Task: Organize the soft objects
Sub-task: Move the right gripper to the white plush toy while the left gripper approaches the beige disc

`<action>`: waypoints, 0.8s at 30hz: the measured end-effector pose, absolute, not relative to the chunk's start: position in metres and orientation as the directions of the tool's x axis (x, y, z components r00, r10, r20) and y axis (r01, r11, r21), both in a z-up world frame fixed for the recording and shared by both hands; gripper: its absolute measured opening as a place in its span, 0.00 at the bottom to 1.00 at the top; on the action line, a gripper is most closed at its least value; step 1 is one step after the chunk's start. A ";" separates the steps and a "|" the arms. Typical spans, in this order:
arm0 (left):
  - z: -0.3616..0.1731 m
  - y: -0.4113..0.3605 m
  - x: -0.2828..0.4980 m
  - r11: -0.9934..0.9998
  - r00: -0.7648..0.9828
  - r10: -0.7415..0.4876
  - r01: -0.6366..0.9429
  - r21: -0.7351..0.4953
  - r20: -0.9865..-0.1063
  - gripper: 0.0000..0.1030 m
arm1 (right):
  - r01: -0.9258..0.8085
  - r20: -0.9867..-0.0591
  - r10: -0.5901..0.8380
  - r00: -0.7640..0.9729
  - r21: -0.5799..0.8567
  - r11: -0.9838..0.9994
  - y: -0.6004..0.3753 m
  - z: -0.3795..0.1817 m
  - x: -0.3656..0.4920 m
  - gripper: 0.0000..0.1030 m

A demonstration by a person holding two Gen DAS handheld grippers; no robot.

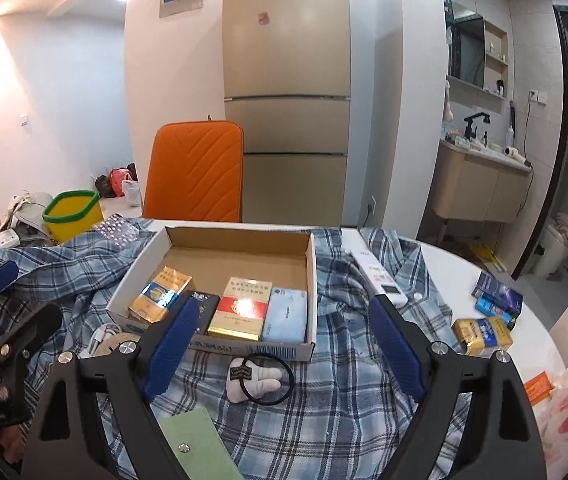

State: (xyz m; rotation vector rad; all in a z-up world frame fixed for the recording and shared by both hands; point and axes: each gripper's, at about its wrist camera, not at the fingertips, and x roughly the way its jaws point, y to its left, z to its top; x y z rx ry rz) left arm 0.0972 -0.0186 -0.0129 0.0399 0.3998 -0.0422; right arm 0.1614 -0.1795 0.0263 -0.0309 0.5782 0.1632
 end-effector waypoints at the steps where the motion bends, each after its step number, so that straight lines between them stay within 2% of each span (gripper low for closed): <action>1: -0.017 -0.019 0.098 0.998 0.915 -0.039 0.056 0.030 -0.401 0.99 | -0.161 -0.551 0.143 0.822 0.016 0.987 -0.180 0.024 0.163 0.86; 11: -0.025 -0.009 0.105 0.998 0.891 -0.058 0.053 -0.023 -0.451 0.99 | -0.193 -0.605 0.149 0.782 -0.007 0.981 -0.173 -0.004 0.172 0.86; 24: -0.036 -0.009 0.119 0.998 0.847 -0.068 0.062 -0.029 -0.527 0.99 | -0.227 -0.705 0.174 0.688 0.018 0.974 -0.167 -0.034 0.190 0.86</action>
